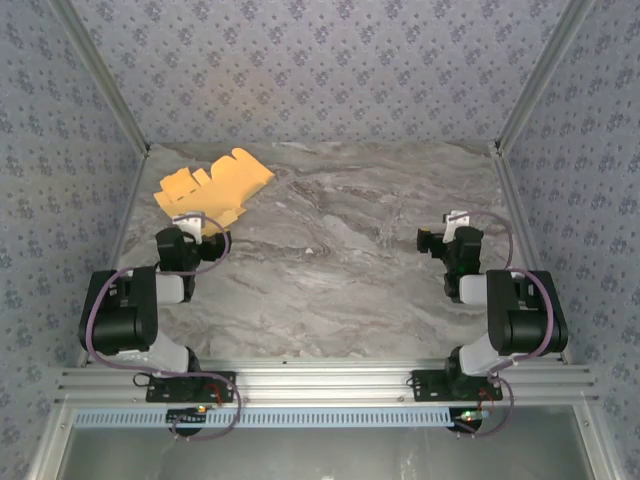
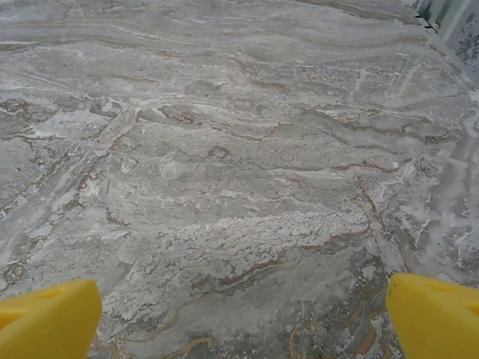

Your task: Fold the paper box

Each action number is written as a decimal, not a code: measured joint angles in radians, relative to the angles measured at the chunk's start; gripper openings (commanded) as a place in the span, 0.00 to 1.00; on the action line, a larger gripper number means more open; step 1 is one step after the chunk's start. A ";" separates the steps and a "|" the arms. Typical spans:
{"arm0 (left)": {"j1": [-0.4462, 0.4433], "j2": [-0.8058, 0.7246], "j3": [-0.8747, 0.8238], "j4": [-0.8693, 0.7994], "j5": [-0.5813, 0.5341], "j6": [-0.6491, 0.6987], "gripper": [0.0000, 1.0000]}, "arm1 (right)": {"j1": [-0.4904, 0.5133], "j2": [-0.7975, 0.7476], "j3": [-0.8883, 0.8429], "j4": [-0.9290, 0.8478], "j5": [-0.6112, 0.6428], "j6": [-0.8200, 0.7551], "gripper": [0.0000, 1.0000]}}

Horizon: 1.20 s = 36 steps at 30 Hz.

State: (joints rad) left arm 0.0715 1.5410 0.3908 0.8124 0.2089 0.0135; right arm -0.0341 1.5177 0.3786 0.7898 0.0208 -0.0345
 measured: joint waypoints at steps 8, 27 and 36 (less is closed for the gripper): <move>0.000 0.000 0.000 0.000 0.000 0.000 0.99 | 0.000 0.000 0.000 0.000 0.000 0.000 1.00; -0.002 -0.005 0.003 -0.014 -0.005 0.000 0.99 | -0.012 -0.005 0.000 -0.008 -0.018 0.008 1.00; -0.050 -0.317 0.338 -0.620 -0.071 -0.082 0.99 | -0.018 -0.534 0.058 -0.362 0.036 0.071 1.00</move>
State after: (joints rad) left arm 0.0219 1.2240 0.7288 0.1925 0.1379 -0.0681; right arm -0.0517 0.9833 0.4362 0.4274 0.0570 0.0360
